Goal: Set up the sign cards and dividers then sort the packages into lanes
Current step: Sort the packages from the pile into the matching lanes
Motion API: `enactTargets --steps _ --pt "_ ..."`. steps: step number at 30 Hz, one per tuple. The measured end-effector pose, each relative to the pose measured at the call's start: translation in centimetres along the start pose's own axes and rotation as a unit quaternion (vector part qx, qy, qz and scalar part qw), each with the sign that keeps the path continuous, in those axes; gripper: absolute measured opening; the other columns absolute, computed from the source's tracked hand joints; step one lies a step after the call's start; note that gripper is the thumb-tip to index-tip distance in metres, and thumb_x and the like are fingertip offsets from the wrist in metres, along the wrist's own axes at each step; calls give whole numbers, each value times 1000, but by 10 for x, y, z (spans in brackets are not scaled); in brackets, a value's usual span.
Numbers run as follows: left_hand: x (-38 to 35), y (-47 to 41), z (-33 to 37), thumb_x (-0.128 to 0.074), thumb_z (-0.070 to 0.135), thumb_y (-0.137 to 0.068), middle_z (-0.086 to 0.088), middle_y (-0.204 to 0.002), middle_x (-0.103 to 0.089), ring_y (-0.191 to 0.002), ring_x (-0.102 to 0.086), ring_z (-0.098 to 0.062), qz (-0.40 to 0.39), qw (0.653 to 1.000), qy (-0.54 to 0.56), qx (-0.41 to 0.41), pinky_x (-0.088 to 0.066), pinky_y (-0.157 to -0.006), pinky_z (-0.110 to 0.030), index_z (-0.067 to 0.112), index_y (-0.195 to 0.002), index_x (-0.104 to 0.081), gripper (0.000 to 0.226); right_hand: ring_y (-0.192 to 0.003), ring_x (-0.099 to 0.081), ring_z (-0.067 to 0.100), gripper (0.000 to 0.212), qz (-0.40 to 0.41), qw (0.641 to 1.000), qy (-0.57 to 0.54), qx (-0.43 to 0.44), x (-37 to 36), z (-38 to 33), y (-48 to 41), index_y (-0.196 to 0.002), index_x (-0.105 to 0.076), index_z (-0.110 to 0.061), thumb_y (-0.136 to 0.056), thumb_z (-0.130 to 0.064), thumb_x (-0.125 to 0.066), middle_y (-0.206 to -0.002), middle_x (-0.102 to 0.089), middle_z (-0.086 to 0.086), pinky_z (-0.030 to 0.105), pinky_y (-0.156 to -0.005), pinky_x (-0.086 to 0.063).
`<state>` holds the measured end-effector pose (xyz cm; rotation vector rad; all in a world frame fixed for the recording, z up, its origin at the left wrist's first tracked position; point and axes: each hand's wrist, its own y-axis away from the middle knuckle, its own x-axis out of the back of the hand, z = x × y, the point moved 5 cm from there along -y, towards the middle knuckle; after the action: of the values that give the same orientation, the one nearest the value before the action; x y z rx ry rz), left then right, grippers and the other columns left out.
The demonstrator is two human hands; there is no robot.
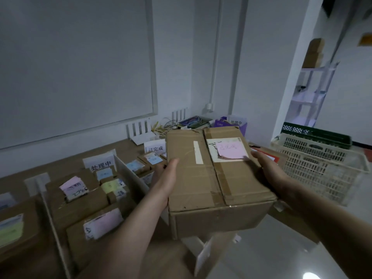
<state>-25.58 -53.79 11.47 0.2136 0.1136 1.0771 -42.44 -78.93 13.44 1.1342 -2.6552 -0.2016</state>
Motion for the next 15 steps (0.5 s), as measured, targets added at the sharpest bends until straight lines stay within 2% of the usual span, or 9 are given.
enactTargets --steps 3,6,10,12,15 --pt "-33 -15 3 -51 70 -71 -7 -102 -76 -91 -74 -29 15 1000 16 -12 -58 -88 -54 24 -113 -69 64 -95 -71 31 52 -20 999 30 -8 24 -15 -28 -119 -62 -16 -96 -60 -48 -105 -73 14 39 -90 -53" --pt "-59 -29 8 -42 55 -96 -8 -102 -77 -95 -74 -29 29 998 37 -28 -55 -93 -52 23 -108 -74 47 -95 -67 27 49 -56 998 41 -9 41 -27 -58 -122 -58 -20 -96 -60 -49 -107 -69 10 33 -73 -47" --pt "-77 -47 10 -43 48 -98 -9 -100 -77 -94 -74 -31 57 996 73 -10 -54 -95 -53 20 -107 -75 43 -90 -67 26 34 -101 994 35 1 47 -36 -98 -104 -59 -24 -97 -56 -49 -99 -69 9 32 -72 -47" --pt "-81 -61 8 -43 49 -98 -9 -99 -77 -95 -73 -31 80 993 83 3 -53 -96 -53 22 -105 -75 43 -89 -69 27 32 -122 991 48 7 43 -41 -117 -104 -59 -23 -97 -54 -51 -96 -71 9 33 -74 -49" --pt "-81 -89 -1 -45 52 -95 -10 -99 -77 -93 -73 -32 108 990 86 22 -55 -93 -52 20 -106 -74 45 -82 -69 25 25 -150 986 70 23 32 -44 -148 -98 -58 -24 -97 -49 -55 -82 -74 9 32 -70 -49"
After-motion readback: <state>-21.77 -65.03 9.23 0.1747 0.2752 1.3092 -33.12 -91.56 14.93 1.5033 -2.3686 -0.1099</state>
